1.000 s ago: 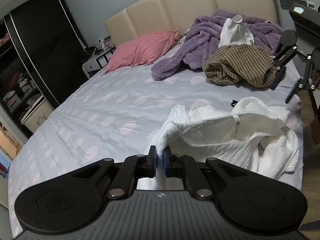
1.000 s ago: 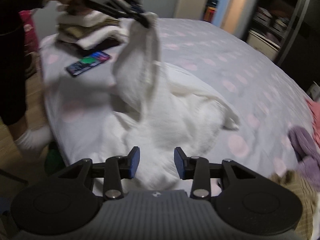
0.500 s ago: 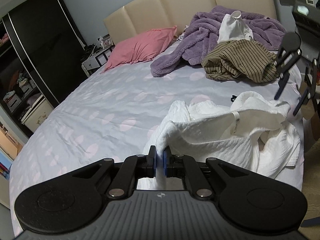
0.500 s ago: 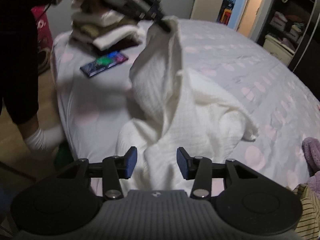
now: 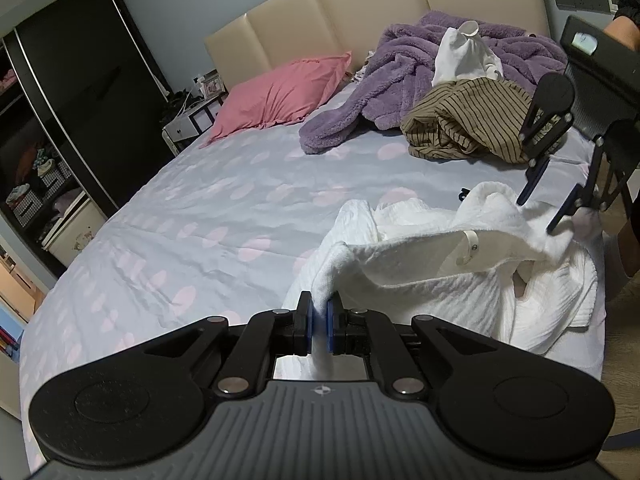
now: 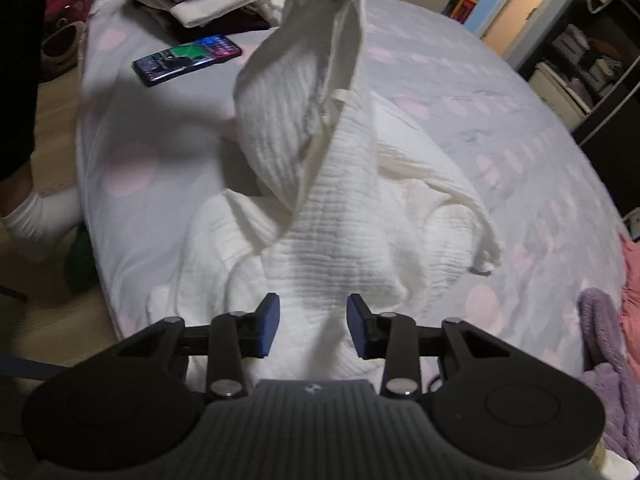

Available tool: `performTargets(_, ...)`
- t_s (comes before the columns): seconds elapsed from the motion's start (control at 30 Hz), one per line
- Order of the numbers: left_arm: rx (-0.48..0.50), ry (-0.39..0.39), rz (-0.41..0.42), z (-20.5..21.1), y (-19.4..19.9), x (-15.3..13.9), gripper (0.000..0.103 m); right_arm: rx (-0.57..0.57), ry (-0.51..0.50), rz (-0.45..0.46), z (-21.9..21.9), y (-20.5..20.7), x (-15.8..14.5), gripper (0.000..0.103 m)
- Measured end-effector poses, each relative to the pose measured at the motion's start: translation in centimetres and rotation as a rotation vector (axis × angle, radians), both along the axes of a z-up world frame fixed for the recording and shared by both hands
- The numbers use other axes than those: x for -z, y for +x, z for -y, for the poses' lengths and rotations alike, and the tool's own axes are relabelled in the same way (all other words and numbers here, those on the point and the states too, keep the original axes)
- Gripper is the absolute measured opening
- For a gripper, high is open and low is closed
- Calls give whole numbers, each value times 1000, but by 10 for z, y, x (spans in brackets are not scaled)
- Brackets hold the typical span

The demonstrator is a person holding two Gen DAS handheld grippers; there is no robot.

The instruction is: Fold clothes

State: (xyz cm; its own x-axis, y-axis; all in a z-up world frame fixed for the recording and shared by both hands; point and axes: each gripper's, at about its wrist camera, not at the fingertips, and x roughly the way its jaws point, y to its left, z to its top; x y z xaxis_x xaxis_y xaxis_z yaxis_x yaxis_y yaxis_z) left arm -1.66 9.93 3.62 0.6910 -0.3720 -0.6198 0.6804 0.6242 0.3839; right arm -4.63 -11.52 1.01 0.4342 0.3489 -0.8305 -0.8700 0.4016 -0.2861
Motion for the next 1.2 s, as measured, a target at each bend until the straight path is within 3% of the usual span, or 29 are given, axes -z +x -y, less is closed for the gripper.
performTargets(0.13,-1,1,-2,-1,-1,0,5,-43,32,-58,-9,-5,-6,42)
performTargets(0.43,1,4,-8,-3,-4,1,5,-2,-95,-47,-25,-3,27,40)
performTargets(0.6,11,18,-19,0,-5,4,5,9,-124,-44,-33,1,39,28)
performTargets(0.63,12,19,-19,0,-5,4,5,12,-126,-48,-33,1,39,21)
performTargets(0.7,15,19,-20,0,-5,4,5,11,-132,-52,-33,1,40,15)
performTargets(0.93,2,30,-18,-4,-5,5,5,50,-32,-41,-16,0,2,10)
performTargets(1.2,-55,46,-19,-11,-7,-6,5,241,220,71,30,3,-78,9)
